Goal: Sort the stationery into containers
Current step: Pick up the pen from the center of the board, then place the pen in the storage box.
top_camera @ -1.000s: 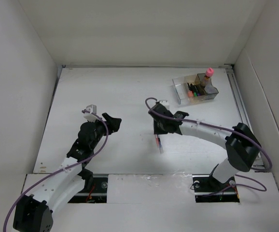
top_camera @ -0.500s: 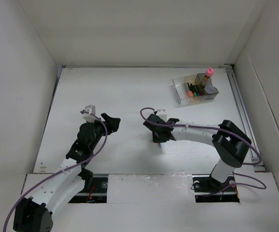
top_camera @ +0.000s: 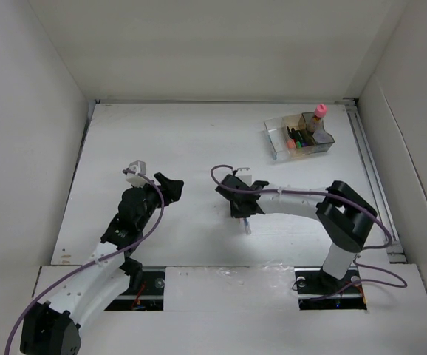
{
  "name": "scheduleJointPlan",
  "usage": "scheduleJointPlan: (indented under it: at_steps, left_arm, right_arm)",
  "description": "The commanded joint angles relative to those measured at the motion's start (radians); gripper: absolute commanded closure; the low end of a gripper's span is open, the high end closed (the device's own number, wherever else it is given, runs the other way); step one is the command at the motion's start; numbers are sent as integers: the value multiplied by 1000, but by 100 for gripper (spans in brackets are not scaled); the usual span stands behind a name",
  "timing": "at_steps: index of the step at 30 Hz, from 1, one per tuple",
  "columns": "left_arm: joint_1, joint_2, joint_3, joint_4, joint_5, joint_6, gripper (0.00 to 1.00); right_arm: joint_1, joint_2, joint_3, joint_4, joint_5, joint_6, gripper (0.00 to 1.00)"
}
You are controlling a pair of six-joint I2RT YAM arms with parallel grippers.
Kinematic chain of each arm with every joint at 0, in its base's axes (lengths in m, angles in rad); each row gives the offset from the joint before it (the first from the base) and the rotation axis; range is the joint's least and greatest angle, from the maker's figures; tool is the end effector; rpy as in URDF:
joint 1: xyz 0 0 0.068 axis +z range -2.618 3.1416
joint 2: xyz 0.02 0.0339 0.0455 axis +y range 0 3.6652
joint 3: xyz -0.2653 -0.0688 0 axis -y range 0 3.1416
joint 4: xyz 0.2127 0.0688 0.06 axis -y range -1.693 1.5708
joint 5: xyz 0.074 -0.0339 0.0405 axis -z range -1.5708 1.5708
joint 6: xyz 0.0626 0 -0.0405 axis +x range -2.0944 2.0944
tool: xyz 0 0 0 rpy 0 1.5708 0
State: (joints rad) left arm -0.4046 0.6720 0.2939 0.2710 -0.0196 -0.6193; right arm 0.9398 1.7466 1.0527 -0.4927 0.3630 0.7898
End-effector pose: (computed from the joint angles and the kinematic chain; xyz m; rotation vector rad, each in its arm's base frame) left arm 0.1549 -0.0650 0.2413 -0.2010 1.7228 -0.7484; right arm 0.2055 0.2436 0.1619 -0.1030 2.6193 0.0758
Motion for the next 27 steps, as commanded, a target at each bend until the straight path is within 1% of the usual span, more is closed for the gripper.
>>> scheduleJointPlan:
  at_steps: [1, 3, 5, 6, 8, 9, 10, 12, 13, 16, 17, 20, 21, 23, 24, 26, 27]
  left_arm:
    - [-3, -3, -7, 40, 6, -3, 38]
    - [-3, 6, -7, 40, 6, -3, 38]
    - [-3, 6, -7, 40, -3, -3, 38]
    - [-3, 6, -7, 40, 6, -3, 38]
    - [-3, 6, -7, 49, 6, -3, 38]
    - [-3, 15, -7, 50, 6, -3, 38]
    - [-3, 15, -7, 40, 6, -3, 38]
    - [-3, 15, -7, 40, 15, -3, 38]
    - [-3, 15, -7, 40, 15, -3, 38]
    - [-3, 15, -7, 40, 24, -3, 38]
    - [-3, 6, -7, 40, 24, -3, 38]
    - [-3, -5, -7, 40, 24, -3, 38]
    - [-3, -5, -7, 40, 24, -3, 38]
    - [-3, -14, -7, 40, 35, -3, 38]
    - [-3, -14, -7, 40, 44, -3, 38]
    - [-3, -14, -7, 40, 44, -3, 38]
    - [-3, -5, -7, 40, 44, -3, 38]
  right_arm:
    - [16, 28, 38, 26, 2, 5, 93]
    - [16, 5, 52, 26, -16, 5, 99]
    - [16, -36, 73, 26, -16, -27, 100]
    - [16, -53, 85, 26, 8, -27, 100]
    - [-25, -105, 118, 17, 8, -70, 100]
    - [-50, -122, 128, 17, -24, -90, 100]
    - [-108, -134, 153, 31, -24, -113, 100]
    - [-180, -144, 184, 31, -24, -171, 100]
    - [-264, -144, 205, 31, -33, -187, 100]
    - [-376, -102, 302, 31, -55, -248, 100]
    - [-439, -87, 363, -7, -55, -248, 100]
    - [-525, -32, 415, -9, -15, -258, 100]
    - [-542, 5, 464, -21, -35, -268, 100]
    - [-573, 45, 515, -35, -24, -284, 100]
    - [-605, 66, 570, -67, -35, -293, 100]
    - [-640, 128, 613, -78, -105, -304, 100]
    - [-674, 149, 631, -101, -207, -316, 100]
